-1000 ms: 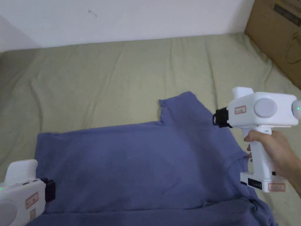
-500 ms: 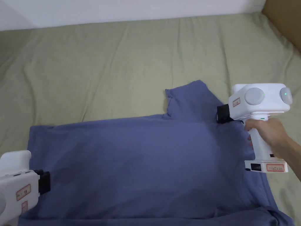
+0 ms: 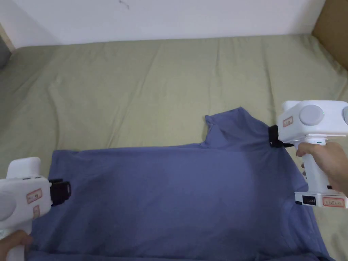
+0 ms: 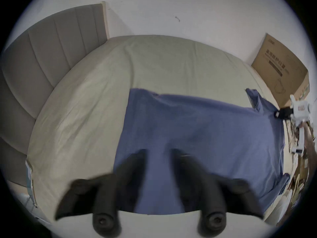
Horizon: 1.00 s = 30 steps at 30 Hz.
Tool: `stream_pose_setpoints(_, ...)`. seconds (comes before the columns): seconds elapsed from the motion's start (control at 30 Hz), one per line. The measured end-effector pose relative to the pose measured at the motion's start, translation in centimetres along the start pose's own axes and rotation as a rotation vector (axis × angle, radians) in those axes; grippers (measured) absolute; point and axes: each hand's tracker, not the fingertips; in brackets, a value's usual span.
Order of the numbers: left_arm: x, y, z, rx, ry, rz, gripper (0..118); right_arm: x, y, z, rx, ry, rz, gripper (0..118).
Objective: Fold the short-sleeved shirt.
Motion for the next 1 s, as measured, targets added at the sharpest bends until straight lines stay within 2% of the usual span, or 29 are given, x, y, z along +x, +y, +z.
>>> stream_pose_setpoints(0.03,-0.4,1.3,-0.8,-0.002,0.002,0.002,90,0.0,0.0,0.0,0.001,0.001,0.004,5)
stream_pose_setpoints(0.07,-0.6,2.7,-1.7,-0.012,0.023,0.006,98,0.0,0.0,-0.1,-0.002,-0.003,0.011,5)
stream_pose_setpoints(0.17,-1.7,6.4,-4.1,0.030,0.082,0.039,97,0.4,0.1,-0.2,-0.001,0.004,0.005,5)
stream_pose_setpoints(0.27,-2.5,9.1,-7.0,0.001,0.075,0.094,97,0.7,0.2,-0.6,-0.005,0.010,-0.001,5)
stream_pose_setpoints(0.33,-2.4,9.7,-8.8,-0.034,0.043,0.078,97,0.7,0.1,-1.0,-0.009,0.009,0.008,5)
stream_pose_setpoints(0.47,-2.3,9.6,-13.5,-0.171,0.083,0.013,95,0.8,-0.1,-1.8,-0.021,0.010,0.004,5)
stream_pose_setpoints(0.5,-2.4,9.3,-13.9,-0.186,0.056,0.025,84,0.7,-0.2,-1.9,-0.023,0.009,0.008,5)
stream_pose_setpoints(0.53,-2.4,9.1,-13.9,-0.157,0.076,0.021,83,0.7,-0.3,-1.9,-0.023,0.006,0.011,5)
stream_pose_setpoints(0.57,-2.4,9.3,-13.2,-0.133,0.082,0.029,73,0.7,-0.3,-1.9,-0.025,0.008,0.010,5)
stream_pose_setpoints(0.63,-2.7,9.6,-12.1,-0.088,0.061,0.004,0,0.7,-0.2,-1.5,-0.024,0.021,0.002,5)
stream_pose_setpoints(0.67,-2.6,9.8,-11.6,-0.097,0.002,0.053,1,0.7,-0.2,-1.1,-0.024,0.036,-0.010,5)
stream_pose_setpoints(0.7,-2.5,9.7,-11.4,-0.121,0.029,0.047,1,0.7,-0.1,-0.6,-0.016,0.034,-0.014,5)
stream_pose_setpoints(0.83,0.2,8.9,-5.9,-0.080,0.036,-0.085,1,0.8,0.0,3.0,0.024,0.059,-0.031,5)
stream_pose_setpoints(1.0,-0.3,8.2,1.2,0.015,0.044,-0.150,1,0.7,-1.3,9.1,0.096,0.059,-0.004,5)
